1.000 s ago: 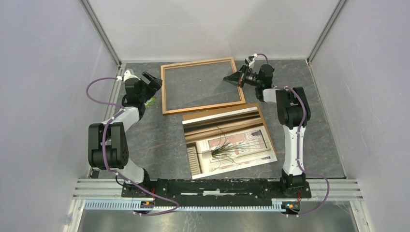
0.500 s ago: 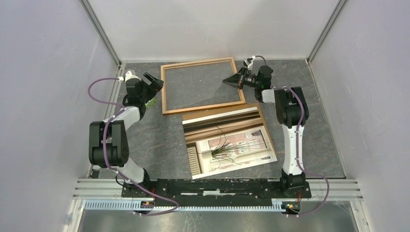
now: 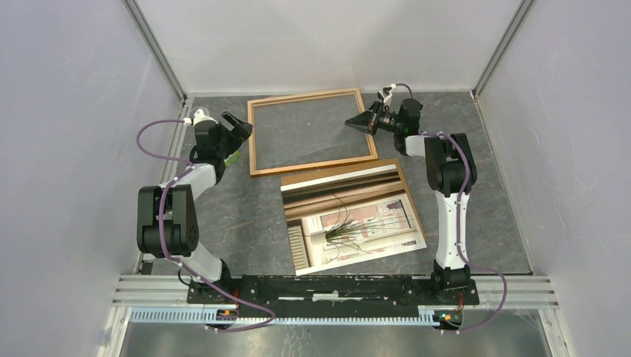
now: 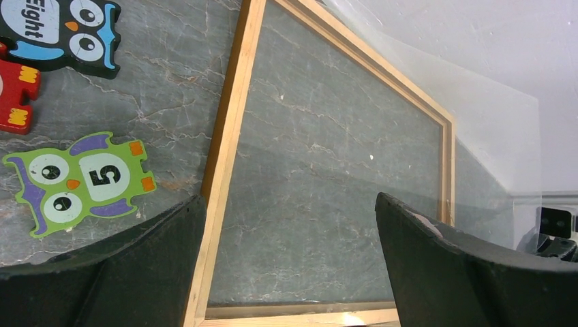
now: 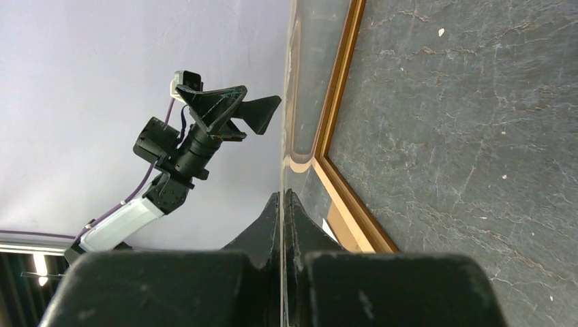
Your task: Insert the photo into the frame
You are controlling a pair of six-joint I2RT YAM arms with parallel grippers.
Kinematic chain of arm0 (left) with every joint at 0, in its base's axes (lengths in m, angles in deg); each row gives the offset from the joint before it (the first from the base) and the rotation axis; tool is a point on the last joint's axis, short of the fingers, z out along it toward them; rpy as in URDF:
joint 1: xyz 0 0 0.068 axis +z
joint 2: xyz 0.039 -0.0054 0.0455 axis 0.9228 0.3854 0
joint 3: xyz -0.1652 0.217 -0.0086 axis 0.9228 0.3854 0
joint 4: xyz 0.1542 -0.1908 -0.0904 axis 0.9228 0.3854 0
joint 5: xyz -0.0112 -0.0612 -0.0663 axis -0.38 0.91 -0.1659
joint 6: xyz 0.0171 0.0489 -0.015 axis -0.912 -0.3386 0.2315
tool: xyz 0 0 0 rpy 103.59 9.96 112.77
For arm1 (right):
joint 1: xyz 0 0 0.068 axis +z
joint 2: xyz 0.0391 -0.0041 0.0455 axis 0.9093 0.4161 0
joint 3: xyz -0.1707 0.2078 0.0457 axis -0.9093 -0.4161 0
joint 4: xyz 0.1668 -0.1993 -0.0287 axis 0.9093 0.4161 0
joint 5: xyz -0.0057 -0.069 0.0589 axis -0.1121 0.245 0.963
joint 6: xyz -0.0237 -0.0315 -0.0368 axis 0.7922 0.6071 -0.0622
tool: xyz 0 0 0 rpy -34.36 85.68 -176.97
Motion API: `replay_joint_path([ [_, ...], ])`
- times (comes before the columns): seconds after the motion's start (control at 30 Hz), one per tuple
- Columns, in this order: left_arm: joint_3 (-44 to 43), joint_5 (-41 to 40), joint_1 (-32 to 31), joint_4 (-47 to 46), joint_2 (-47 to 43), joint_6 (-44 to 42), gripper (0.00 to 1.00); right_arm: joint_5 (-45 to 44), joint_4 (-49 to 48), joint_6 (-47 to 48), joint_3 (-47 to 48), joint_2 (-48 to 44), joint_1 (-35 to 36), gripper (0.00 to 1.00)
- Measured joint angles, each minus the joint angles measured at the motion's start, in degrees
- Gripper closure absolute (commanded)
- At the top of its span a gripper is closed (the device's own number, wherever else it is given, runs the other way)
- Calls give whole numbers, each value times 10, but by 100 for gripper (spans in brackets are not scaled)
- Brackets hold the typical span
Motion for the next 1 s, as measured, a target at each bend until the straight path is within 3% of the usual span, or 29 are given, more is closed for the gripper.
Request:
replay_joint_path([
  [1.0, 0, 0, 0, 0, 1, 0, 0, 3, 16, 9, 11, 18, -5, 100],
])
